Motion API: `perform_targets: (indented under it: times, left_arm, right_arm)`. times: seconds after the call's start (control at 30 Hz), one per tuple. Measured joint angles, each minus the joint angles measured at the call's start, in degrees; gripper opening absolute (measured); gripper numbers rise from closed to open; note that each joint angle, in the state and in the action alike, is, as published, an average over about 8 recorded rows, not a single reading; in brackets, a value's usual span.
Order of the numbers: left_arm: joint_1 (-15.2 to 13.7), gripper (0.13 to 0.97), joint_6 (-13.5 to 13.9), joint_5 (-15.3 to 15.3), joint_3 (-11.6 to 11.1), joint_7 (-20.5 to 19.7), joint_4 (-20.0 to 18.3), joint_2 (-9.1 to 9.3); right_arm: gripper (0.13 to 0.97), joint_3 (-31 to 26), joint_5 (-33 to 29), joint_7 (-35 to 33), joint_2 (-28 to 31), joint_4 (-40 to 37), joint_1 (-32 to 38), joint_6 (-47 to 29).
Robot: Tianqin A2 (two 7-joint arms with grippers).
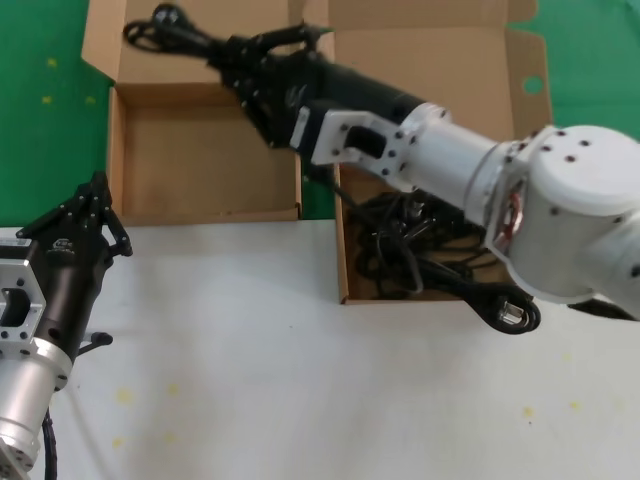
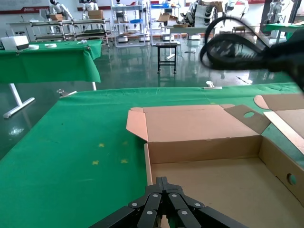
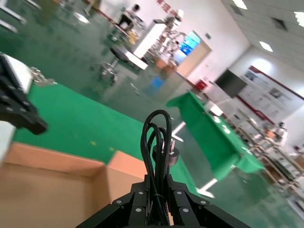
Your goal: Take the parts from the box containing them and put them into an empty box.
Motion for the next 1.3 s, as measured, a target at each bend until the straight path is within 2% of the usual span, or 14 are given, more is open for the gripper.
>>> perform_targets:
  times: [0.23, 0.53, 0.7, 0.83, 0.93, 1.07, 1.3]
  left_arm:
    - [0.00, 0.144, 0.00, 0.00, 0.00, 0.00, 0.00, 0.00]
    - [0.00, 0.144, 0.00, 0.00, 0.00, 0.02, 0.00, 0.00]
    - [0.00, 0.144, 0.00, -0.01, 0.00, 0.03, 0.00, 0.00]
    - [0.00, 0.144, 0.00, -0.01, 0.00, 0.03, 0.00, 0.00]
    - [0.00, 0.144, 0.00, -0.01, 0.00, 0.03, 0.00, 0.00]
    - [0.00, 0.144, 0.00, -0.02, 0.00, 0.02, 0.00, 0.00]
    - [0.00, 0.144, 0.00, -0.02, 0.00, 0.02, 0.00, 0.00]
  right_arm:
    - [0.206, 0.00, -17.65, 15.56, -4.50, -5.69, -0.15, -4.12]
    - [0.241, 0.07, -38.92, 35.11, -7.93, -10.21, 0.00, -4.97]
    - [0.267, 2.48, -51.18, 45.87, -9.08, -11.41, -0.68, -5.97]
    - [0.317, 8.50, -61.48, 53.89, -9.88, -10.31, -2.85, -8.73]
    - [0.342, 15.04, -69.05, 60.05, -10.27, -7.69, -5.45, -11.71]
    - [0.426, 24.46, -78.12, 68.01, -10.46, -2.59, -9.61, -16.22]
    - [0.560, 38.42, -87.02, 78.67, -9.82, 8.09, -17.07, -23.83]
